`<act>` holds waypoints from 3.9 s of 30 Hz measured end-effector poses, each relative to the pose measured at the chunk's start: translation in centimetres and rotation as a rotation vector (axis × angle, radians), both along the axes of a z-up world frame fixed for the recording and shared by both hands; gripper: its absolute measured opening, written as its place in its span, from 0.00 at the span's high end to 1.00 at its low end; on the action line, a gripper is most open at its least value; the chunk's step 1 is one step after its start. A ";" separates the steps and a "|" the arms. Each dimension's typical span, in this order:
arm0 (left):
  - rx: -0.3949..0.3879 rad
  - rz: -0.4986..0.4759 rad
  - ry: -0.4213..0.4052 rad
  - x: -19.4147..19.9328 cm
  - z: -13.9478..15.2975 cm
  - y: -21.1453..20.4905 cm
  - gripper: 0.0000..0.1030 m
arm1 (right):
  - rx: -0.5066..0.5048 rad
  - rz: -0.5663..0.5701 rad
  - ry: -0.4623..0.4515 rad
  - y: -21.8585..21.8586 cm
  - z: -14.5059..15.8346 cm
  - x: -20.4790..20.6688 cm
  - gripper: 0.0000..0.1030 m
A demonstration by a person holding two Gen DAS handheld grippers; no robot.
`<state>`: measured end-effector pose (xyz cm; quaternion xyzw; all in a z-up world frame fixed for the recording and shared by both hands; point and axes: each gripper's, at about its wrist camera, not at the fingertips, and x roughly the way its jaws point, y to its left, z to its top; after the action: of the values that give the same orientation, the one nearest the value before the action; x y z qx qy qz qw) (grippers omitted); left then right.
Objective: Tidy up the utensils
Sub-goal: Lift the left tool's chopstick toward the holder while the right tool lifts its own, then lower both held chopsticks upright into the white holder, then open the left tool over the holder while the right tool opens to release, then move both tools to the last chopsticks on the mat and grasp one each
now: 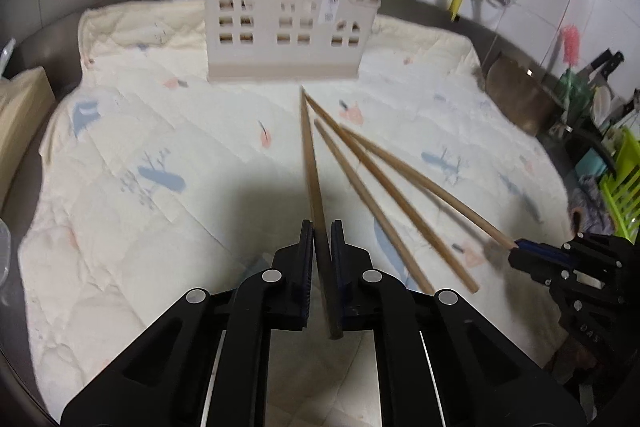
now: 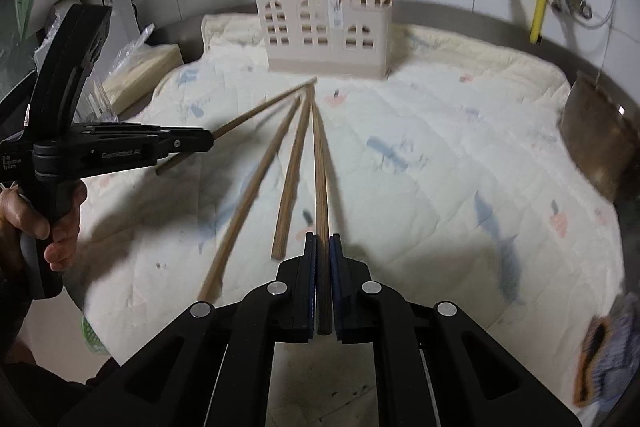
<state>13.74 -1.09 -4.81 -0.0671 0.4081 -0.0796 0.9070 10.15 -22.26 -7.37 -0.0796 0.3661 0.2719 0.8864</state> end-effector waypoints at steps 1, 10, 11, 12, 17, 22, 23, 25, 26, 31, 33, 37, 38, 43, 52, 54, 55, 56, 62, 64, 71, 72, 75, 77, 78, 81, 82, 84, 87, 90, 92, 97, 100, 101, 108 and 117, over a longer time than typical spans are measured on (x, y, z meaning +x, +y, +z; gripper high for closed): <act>0.000 0.000 -0.011 -0.1 0.4 0.1 0.94 | 0.004 0.000 -0.015 0.0 0.6 0.0 0.94; 0.064 -0.025 -0.147 -0.4 6.2 0.6 0.95 | 0.024 0.031 -0.186 0.6 6.8 0.8 0.94; 0.071 -0.026 -0.157 -0.4 6.7 0.7 0.95 | 0.028 0.036 -0.199 0.8 7.5 1.1 0.94; 0.078 -0.027 -0.166 -0.4 7.1 0.8 0.95 | 0.029 0.038 -0.210 0.8 8.0 1.3 0.94; 0.103 -0.049 -0.210 -0.1 9.3 0.9 0.95 | 0.041 0.062 -0.245 1.3 10.6 2.9 0.94; 0.137 -0.079 -0.239 0.5 10.8 0.6 0.95 | 0.044 0.094 -0.238 2.2 12.6 5.2 0.94; 0.139 -0.082 -0.242 0.7 11.0 0.7 0.95 | 0.044 0.099 -0.237 2.4 13.0 5.5 0.94; 0.127 -0.090 -0.249 1.2 11.7 0.9 0.95 | 0.047 0.114 -0.233 2.9 13.9 6.4 0.94; 0.119 -0.093 -0.252 1.5 12.1 1.0 0.95 | 0.050 0.119 -0.234 3.1 14.3 6.8 0.94; 0.119 -0.097 -0.271 3.5 14.2 1.6 0.95 | 0.066 0.149 -0.257 4.3 17.4 8.4 0.94; 0.116 -0.102 -0.277 4.3 15.0 1.7 0.95 | 0.082 0.155 -0.271 4.5 18.9 9.1 0.94; 0.110 -0.095 -0.307 5.7 17.4 2.2 0.95 | 0.118 0.160 -0.286 4.9 21.9 10.8 0.94; 0.104 -0.094 -0.320 6.0 18.1 2.4 0.95 | 0.123 0.160 -0.290 5.0 22.5 11.0 0.94; 0.101 -0.074 -0.400 7.2 22.1 3.1 0.95 | 0.131 0.141 -0.323 5.3 25.4 12.9 0.94; 0.123 0.009 -0.488 11.4 25.9 4.2 0.95 | 0.115 0.075 -0.339 5.8 26.5 16.5 0.94; 0.128 0.030 -0.490 12.1 25.9 4.4 0.95 | 0.112 0.061 -0.337 5.9 26.4 17.3 0.94; 0.123 0.039 -0.489 12.5 25.7 4.6 0.95 | 0.108 0.055 -0.340 6.0 26.3 17.6 0.94; 0.113 0.045 -0.487 12.8 25.5 4.8 0.95 | 0.109 0.055 -0.333 6.1 26.1 18.0 0.94; 0.080 0.079 -0.431 14.8 22.9 6.0 0.95 | 0.077 0.050 -0.293 6.8 24.2 19.5 0.94; 0.069 0.085 -0.401 15.5 21.9 6.4 0.95 | 0.071 0.051 -0.282 7.0 23.7 19.7 0.94; 0.049 0.077 -0.310 17.4 18.7 7.0 0.95 | 0.055 0.053 -0.239 7.6 21.9 20.7 0.94; 0.048 0.077 -0.301 17.5 18.4 7.1 0.95 | 0.052 0.053 -0.233 7.7 21.6 20.9 0.94; 0.052 0.076 -0.277 17.8 17.6 7.1 0.94 | 0.044 0.053 -0.217 8.0 20.9 21.2 0.94; 0.056 0.074 -0.259 18.0 17.2 7.0 0.94 | 0.039 0.049 -0.208 8.0 20.5 21.4 0.94; 0.059 0.073 -0.256 18.0 17.0 7.0 0.94 | 0.037 0.049 -0.203 8.1 20.3 21.5 0.94; 0.058 0.074 -0.252 18.0 17.0 6.9 0.94 | 0.033 0.047 -0.192 8.2 19.9 21.8 0.94; 0.061 0.076 -0.251 18.0 16.9 6.9 0.94 | 0.030 0.046 -0.189 8.2 19.7 21.8 0.94; 0.064 0.076 -0.245 18.0 16.8 6.9 0.93 | 0.027 0.045 -0.185 8.2 19.5 21.8 0.94; 0.062 0.077 -0.240 17.9 16.9 6.9 0.90 | 0.028 0.042 -0.185 8.2 19.4 21.8 0.93; 0.063 0.078 -0.248 17.5 17.2 6.9 0.79 | 0.034 0.037 -0.192 8.0 19.7 21.7 0.93; 0.062 0.074 -0.259 17.2 17.5 6.8 0.78 | 0.041 0.034 -0.201 7.8 20.0 21.5 0.90; 0.072 0.063 -0.289 15.6 18.4 6.1 0.74 | 0.064 0.023 -0.245 6.8 21.2 19.9 0.83; 0.068 0.059 -0.302 14.3 18.7 5.9 0.71 | 0.073 0.026 -0.285 6.1 21.8 18.0 0.80; 0.066 0.061 -0.308 13.7 18.8 5.9 0.67 | 0.076 0.028 -0.301 5.7 21.9 17.1 0.77; 0.050 0.072 -0.320 9.4 17.5 5.7 0.53 | 0.085 0.053 -0.323 4.3 19.6 11.7 0.76; 0.019 0.101 -0.263 4.5 12.7 5.2 0.43 | 0.047 0.072 -0.208 3.7 11.0 6.8 0.75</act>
<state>18.24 4.06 7.88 -0.0681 0.2827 -0.0380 0.9560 16.92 -18.57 3.67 -0.0998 0.2624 0.3023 0.9109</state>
